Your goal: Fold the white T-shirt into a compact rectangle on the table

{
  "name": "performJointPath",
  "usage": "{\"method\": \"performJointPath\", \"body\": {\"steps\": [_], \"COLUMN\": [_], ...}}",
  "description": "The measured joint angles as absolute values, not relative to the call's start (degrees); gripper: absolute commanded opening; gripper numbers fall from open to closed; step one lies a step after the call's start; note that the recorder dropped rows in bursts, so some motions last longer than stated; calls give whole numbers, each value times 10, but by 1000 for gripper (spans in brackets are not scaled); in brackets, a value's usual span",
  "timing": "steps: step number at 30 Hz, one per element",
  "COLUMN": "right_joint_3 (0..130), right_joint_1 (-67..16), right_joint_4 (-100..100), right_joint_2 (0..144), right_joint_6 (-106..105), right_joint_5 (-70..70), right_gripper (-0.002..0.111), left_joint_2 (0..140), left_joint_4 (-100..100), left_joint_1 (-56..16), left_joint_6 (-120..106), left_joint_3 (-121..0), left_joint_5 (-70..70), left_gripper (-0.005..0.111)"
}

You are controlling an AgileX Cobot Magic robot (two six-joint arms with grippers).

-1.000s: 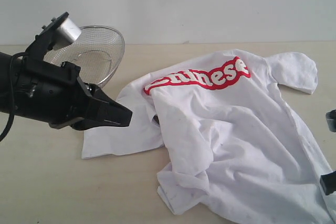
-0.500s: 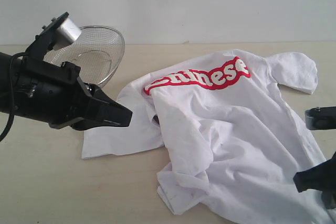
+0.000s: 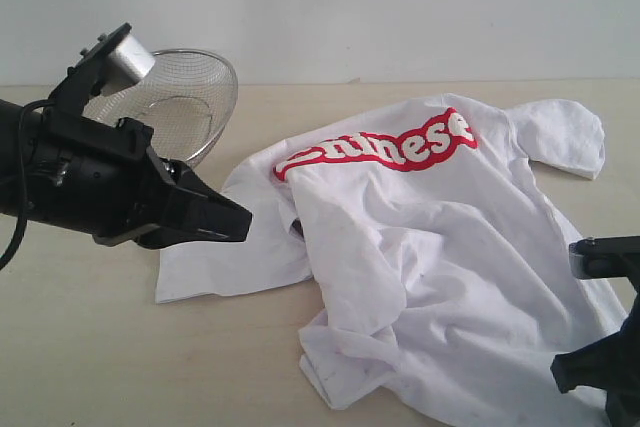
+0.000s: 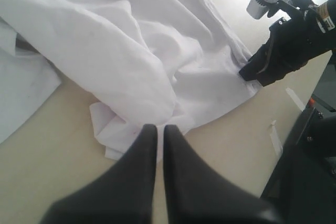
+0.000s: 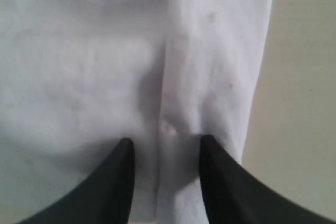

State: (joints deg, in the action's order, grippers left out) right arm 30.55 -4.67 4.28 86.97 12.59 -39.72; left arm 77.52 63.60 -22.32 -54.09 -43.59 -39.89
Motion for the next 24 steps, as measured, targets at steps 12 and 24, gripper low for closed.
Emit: {"method": "performJointPath", "body": {"steps": [12, 24], "right_joint_3": [319, 319], "right_joint_1": [-47, -47], "right_joint_4": [74, 90], "right_joint_2": [870, 883], "right_joint_6": [177, 195], "right_joint_5": [-408, -412], "right_gripper": [35, 35], "left_joint_2": [775, 775], "left_joint_4": [635, 632], "left_joint_1": [-223, -223], "left_joint_6": [-541, -541], "left_joint_3": [-436, -436], "left_joint_5": [-399, -399], "left_gripper": [4, 4]}}
